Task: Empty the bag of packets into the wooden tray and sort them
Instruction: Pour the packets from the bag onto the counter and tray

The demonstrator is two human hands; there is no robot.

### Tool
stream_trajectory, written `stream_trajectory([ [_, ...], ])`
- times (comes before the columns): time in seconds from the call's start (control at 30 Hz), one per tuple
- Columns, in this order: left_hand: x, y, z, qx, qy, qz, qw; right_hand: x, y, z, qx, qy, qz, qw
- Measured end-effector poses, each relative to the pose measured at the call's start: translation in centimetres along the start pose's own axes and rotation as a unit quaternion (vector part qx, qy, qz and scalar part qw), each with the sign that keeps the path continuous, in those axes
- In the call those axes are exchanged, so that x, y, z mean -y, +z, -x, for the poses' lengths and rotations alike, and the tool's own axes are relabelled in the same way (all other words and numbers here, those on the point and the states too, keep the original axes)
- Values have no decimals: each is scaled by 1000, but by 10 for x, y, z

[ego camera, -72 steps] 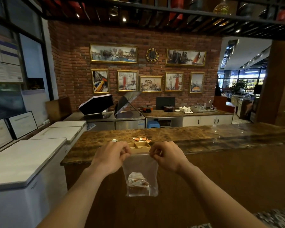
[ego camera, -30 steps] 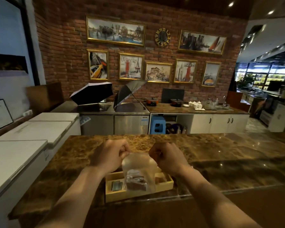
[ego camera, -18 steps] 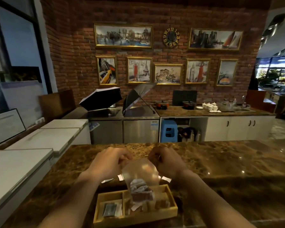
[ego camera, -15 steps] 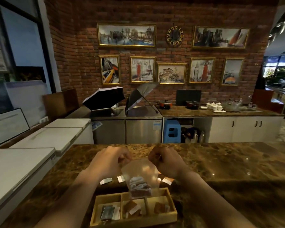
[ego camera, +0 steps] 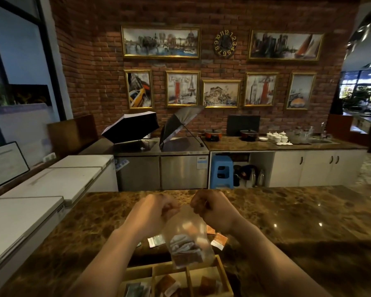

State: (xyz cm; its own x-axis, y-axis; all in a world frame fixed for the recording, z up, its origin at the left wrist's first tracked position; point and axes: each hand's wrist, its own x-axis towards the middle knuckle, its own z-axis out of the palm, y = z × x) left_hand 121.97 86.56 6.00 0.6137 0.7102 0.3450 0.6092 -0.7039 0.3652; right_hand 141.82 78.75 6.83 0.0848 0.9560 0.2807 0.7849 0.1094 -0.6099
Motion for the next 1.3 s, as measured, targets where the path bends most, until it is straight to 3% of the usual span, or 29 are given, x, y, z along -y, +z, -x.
stream_trajectory([
  [0.23, -8, 0, -12, 37, -15, 91, 995, -5, 13, -10, -75, 45, -42, 995],
  [0.4, -10, 12, -11, 45, -131, 231, 963, 1, 32, -6, -195, 132, -106, 966],
  [0.53, -13, 18, -7, 15, -217, 358, 908, 8, 38, -7, -84, 217, -315, 920],
  [0.6, -13, 20, -7, -2, -244, 392, 887, 12, 39, -7, -43, 230, -349, 908],
  [0.77, -16, 20, -10, -19, -298, 445, 845, 18, 36, -9, -46, 250, -397, 882],
  [1.3, -20, 33, -12, -11, -324, 456, 829, 20, 35, -23, -28, 312, -373, 873],
])
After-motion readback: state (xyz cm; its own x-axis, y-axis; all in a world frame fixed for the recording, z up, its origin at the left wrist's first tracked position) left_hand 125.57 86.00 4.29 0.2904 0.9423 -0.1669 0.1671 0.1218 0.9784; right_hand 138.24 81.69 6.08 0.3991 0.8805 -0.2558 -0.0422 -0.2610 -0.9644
